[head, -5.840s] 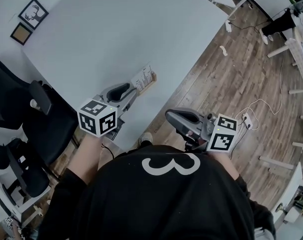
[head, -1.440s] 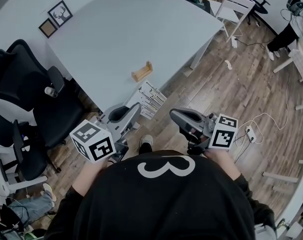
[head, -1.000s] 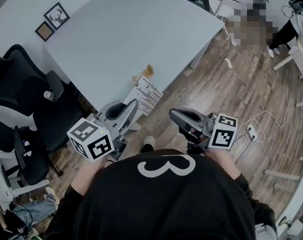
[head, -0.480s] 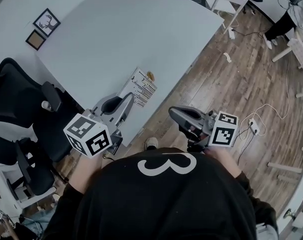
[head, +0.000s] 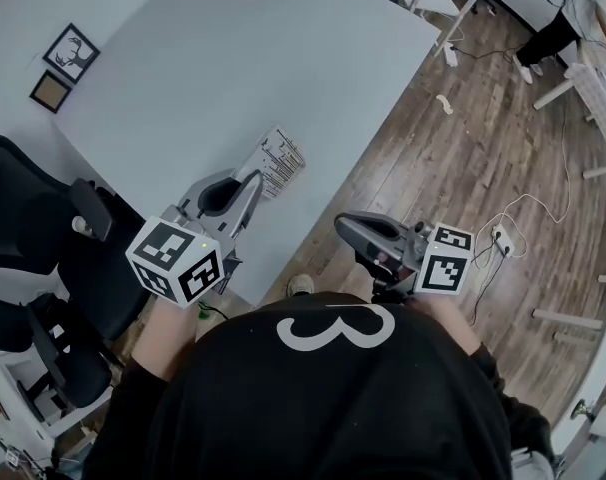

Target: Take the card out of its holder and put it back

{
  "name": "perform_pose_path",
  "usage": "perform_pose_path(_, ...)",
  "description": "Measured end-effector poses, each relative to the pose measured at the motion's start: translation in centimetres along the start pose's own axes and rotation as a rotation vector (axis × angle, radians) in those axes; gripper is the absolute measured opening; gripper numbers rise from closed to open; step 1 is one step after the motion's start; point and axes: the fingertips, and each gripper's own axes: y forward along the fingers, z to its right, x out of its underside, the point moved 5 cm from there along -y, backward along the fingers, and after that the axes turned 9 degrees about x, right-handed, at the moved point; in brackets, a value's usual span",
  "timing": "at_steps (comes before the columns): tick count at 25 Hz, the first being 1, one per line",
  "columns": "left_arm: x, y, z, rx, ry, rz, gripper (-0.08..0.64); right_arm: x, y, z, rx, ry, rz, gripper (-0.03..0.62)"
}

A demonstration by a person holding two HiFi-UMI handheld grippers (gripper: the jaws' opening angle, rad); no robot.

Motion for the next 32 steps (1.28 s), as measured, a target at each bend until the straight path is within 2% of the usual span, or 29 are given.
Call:
perform_pose_path(5,0.3,0.8,-1.5,-0.006,0.051,-0.031,0.025,0.1,-0.1,0.3,0.033,0.006,0.007,0.011)
perform_pose_path(19,3.7,3.4,-5.1,-0.005,0.018,-0.111,0.025,0.1,0.6,1.9,0.074,0.04,0.01,0.011)
perform_pose_path(32,4.1,4.4,-5.5,0.002,0.029,-0.151,0.025,-0.1,1.1,2.5,0.079,0.051,0.011,0.011)
